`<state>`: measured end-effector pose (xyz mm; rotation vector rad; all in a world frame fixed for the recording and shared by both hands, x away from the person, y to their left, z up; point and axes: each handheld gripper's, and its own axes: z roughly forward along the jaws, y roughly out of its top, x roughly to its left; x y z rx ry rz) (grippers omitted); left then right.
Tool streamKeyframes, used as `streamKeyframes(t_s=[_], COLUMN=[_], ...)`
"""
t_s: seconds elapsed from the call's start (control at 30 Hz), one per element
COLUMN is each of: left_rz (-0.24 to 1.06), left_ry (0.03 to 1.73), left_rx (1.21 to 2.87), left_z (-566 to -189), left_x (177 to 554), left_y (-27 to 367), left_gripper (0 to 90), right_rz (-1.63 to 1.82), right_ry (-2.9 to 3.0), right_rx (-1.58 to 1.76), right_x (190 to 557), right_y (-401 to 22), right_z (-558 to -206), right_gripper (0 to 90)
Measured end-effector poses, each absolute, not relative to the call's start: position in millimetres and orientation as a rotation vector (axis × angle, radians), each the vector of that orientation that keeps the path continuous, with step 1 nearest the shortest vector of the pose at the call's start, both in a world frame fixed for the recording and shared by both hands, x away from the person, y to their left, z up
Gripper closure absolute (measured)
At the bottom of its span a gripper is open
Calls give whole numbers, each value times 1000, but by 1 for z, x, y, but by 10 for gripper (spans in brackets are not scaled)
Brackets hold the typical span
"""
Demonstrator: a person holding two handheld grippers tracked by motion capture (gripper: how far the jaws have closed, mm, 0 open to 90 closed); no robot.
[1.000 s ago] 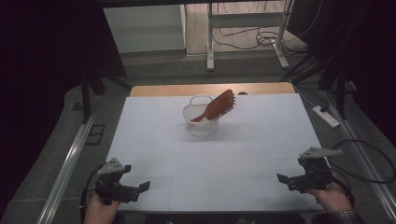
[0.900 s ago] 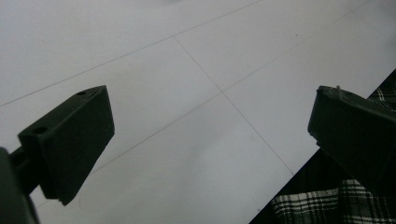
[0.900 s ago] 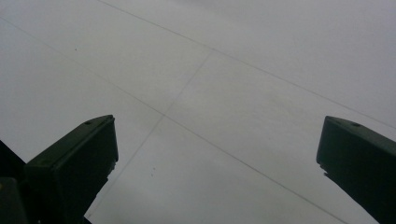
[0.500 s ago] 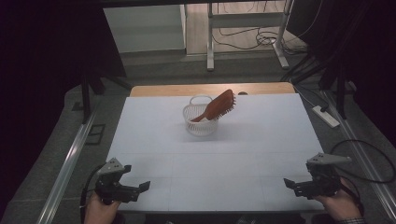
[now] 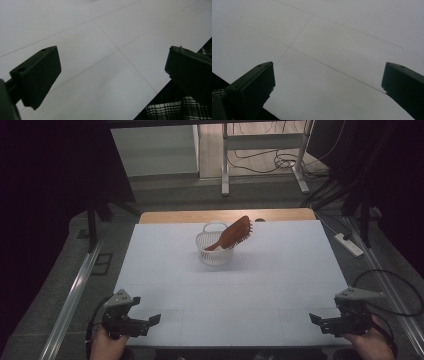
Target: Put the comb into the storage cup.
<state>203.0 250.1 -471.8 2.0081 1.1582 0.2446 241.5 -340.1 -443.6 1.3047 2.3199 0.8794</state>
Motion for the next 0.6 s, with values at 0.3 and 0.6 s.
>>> streamKeyframes(t_s=[0.3, 0.6], left_rz=[254, 255], left_ry=[1160, 1163], left_rx=[2008, 2008], left_z=[-471, -471], left_x=[202, 202], left_y=[250, 250], left_gripper=[13, 13], right_rz=[861, 841], right_ry=[2310, 2317], right_rx=[1316, 1313], right_x=[238, 237], right_y=[-342, -343], right_z=[-443, -443], right_gripper=[0, 0])
